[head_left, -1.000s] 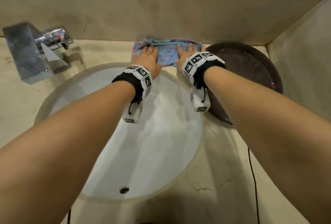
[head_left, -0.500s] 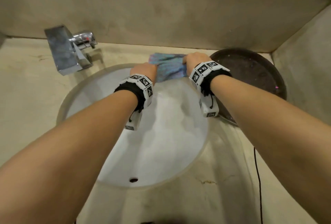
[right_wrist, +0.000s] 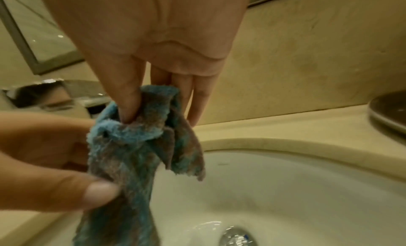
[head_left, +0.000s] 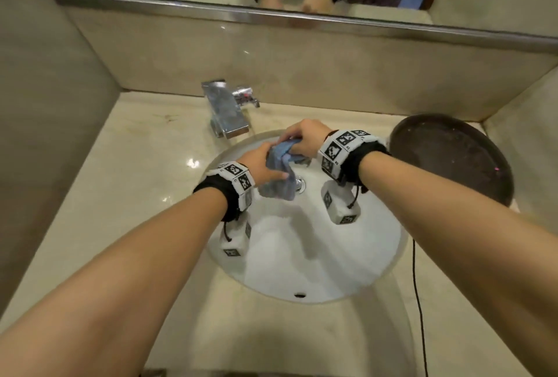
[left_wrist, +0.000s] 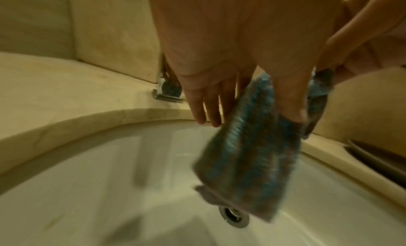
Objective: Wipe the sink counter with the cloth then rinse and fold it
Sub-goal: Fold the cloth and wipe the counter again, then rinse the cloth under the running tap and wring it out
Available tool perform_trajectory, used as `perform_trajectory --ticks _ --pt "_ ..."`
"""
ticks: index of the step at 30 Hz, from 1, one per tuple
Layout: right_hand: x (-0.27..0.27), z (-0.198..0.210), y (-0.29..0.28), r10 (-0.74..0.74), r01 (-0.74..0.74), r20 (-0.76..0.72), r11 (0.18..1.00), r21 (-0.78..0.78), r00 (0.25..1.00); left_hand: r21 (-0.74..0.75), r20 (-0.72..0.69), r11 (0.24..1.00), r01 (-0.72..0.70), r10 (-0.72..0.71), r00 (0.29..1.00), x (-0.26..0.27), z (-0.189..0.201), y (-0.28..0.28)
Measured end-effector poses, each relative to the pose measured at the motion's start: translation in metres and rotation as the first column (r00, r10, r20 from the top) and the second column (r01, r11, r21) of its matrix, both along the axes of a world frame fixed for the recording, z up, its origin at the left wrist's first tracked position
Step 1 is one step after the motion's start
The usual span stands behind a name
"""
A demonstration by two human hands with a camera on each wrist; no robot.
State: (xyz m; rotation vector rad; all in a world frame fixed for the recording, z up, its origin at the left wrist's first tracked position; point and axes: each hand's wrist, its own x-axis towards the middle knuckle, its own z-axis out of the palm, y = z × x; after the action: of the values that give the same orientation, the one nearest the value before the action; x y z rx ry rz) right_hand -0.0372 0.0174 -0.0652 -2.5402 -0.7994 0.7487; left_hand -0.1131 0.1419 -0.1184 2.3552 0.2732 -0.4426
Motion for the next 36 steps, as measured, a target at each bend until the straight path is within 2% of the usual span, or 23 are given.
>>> perform_trajectory --ticks 3,6,8,12,14,16,20,23,25,32,36 --pt "-0.012 0.003 0.026 0.003 -0.003 0.016 0.999 0.036 1.0 -0.028 0.063 0.991 -0.133 0.134 0.989 -0.021 0.009 0.02" --pt "-0.014 0.009 0.05 0.045 -0.045 0.128 0.999 -0.005 0.991 0.025 0.013 0.97 -0.241 0.241 0.97 -0.035 0.009 0.042" --pt "-0.011 0.011 0.063 0.068 -0.063 0.16 0.997 -0.037 0.985 0.005 -0.008 0.958 -0.287 0.287 0.958 -0.038 0.008 0.053" --pt "-0.001 0.008 0.077 0.037 -0.02 0.182 0.995 -0.093 0.983 -0.027 0.008 0.946 -0.323 0.323 0.946 -0.042 0.007 0.062" --pt "0.003 0.004 0.08 0.018 0.0 0.222 0.997 -0.079 0.975 -0.035 0.016 0.941 -0.337 0.338 0.941 -0.041 0.006 0.064" --pt "0.007 0.0 0.079 -0.007 0.023 0.2 0.997 -0.077 0.98 -0.025 0.005 0.943 -0.333 0.333 0.943 -0.039 0.008 0.062" --pt "0.024 0.003 0.06 -0.035 0.086 0.262 0.979 -0.185 0.964 0.005 -0.017 0.952 -0.305 0.305 0.952 -0.032 0.008 0.059" --pt "0.026 0.009 0.051 0.15 -0.072 0.307 0.965 -0.252 0.94 0.023 -0.025 0.954 -0.3 0.301 0.953 -0.027 0.007 0.057" --pt "0.024 0.011 0.054 0.229 -0.157 0.312 0.958 -0.24 0.922 0.031 -0.021 0.951 -0.307 0.308 0.951 -0.024 0.007 0.056" --pt "0.037 0.019 0.065 0.211 -0.131 0.358 0.963 -0.235 0.91 0.024 0.004 0.943 -0.332 0.332 0.943 -0.02 0.011 0.058" --pt "0.036 0.02 0.064 0.393 -0.203 0.372 0.867 -0.455 0.841 0.017 0.004 0.94 -0.34 0.34 0.94 -0.018 0.009 0.058"
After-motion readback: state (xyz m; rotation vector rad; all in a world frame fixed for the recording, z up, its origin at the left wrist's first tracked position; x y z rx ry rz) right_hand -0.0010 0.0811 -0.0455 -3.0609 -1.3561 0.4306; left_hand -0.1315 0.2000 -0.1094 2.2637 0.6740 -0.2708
